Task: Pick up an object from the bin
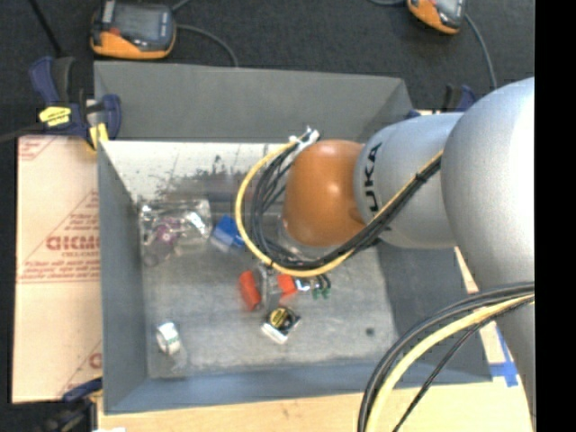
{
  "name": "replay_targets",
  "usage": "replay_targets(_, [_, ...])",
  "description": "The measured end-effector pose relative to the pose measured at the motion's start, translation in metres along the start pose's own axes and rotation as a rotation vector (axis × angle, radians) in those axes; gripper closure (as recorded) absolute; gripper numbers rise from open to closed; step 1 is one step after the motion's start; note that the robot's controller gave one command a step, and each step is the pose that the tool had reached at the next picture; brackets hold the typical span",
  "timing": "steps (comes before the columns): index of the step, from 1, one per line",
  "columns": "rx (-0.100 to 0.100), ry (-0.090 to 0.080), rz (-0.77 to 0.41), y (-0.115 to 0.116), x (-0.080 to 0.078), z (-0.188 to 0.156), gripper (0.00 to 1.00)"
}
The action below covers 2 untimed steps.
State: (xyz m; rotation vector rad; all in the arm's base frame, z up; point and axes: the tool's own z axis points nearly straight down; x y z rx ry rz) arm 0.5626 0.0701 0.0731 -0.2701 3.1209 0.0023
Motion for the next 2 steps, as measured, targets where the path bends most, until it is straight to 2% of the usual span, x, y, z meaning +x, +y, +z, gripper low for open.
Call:
replay_targets(1, [0.0, 0.0, 0.019, 0.03, 0.032, -0.117, 1.0])
replay_targets(2, [0.002, -0.004, 0.039, 0.01, 0.025, -0.219, 1.0])
